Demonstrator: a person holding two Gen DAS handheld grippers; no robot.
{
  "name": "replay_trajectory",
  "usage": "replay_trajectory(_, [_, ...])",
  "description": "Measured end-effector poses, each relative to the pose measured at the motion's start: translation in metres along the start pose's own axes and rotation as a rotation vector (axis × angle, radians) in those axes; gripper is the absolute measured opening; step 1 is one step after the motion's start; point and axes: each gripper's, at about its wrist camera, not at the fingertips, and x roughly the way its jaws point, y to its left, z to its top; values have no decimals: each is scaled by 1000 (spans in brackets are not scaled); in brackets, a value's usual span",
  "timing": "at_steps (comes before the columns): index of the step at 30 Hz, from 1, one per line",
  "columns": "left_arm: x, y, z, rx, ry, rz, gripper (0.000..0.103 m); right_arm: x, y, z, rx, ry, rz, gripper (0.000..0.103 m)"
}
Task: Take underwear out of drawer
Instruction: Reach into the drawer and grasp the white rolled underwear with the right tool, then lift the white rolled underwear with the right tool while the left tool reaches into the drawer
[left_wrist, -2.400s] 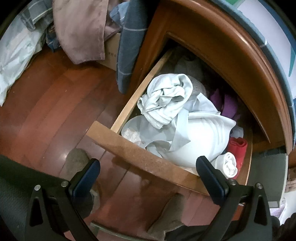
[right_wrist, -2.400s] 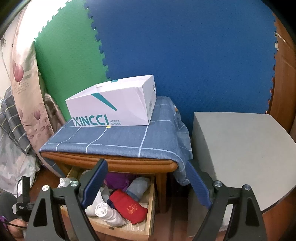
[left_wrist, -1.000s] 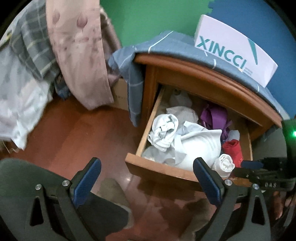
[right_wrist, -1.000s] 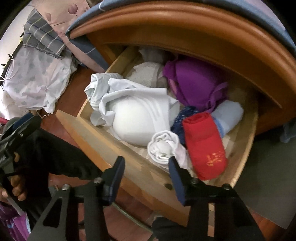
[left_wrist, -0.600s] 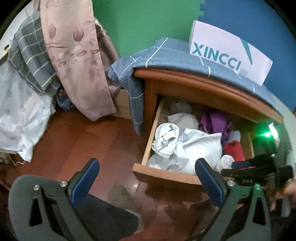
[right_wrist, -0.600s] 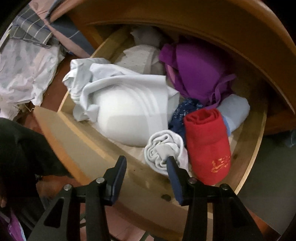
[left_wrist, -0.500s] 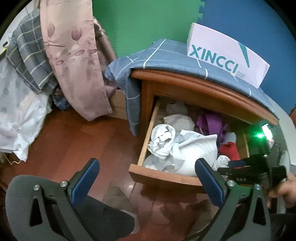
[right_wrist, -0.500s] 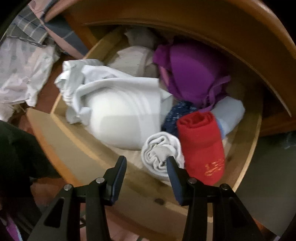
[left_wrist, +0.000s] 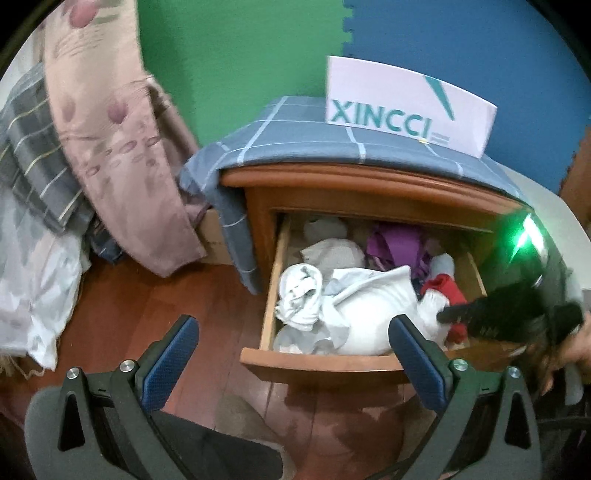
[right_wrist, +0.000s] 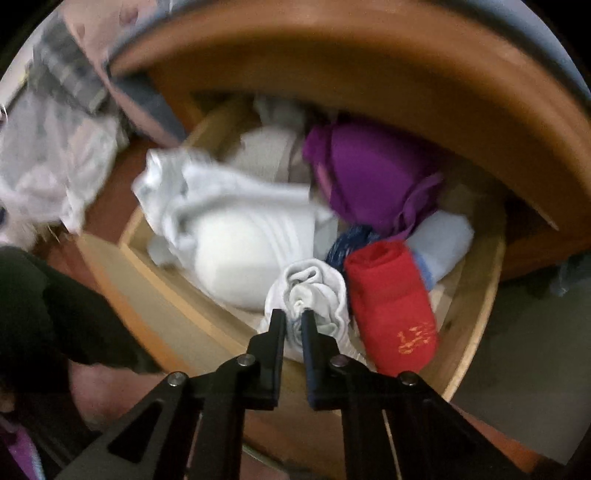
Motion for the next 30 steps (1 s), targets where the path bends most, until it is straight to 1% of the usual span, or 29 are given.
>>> replay_trajectory(2, [1,-8,6,62,4,-24,102,-23,-6,-3,35,-49,52,8])
replay_trajectory(4, [2,-19,15,153,-3,-58,102,-42,-10,-11,65,-96,92,8])
replay_trajectory(6, [2,-29,24,255,-22,-114,102,-61,-13,-18,84,-139,133,8])
replay_trajectory(9, [11,-38,36,360,-38,-136,102,-83,-21,-26,115,-189,166,8])
replay_trajectory(10, [18,-42,41,395,-15,-166,102,-90,-23,-29,122,-205,172,8])
replay_trajectory(12, [32,-47,48,433,38,-218,102,-99,-28,-34,136,-232,172,8])
replay_trajectory(14, [47,-53,53,473,79,-240,102,-102,-35,-38,151,-251,182,8])
replay_trajectory(16, [60,-64,52,534,106,-244,102,-105,-40,-39,163,-270,198,8])
replay_trajectory(18, [77,-77,49,607,147,-219,102,-106,-42,-41,165,-286,211,8])
replay_trajectory(20, [89,-87,45,673,169,-203,102,-109,-44,-43,166,-301,227,8])
replay_trajectory(21, [97,-94,41,724,184,-202,102,-110,-45,-43,167,-306,234,8])
replay_trajectory(23, [109,-102,37,787,214,-208,102,-113,-47,-44,171,-318,248,8])
replay_trajectory(27, [133,-114,34,900,241,-183,102,-117,-52,-46,187,-338,271,8])
replay_trajectory(30, [148,-116,36,963,231,-162,102,-118,-56,-47,198,-344,288,8])
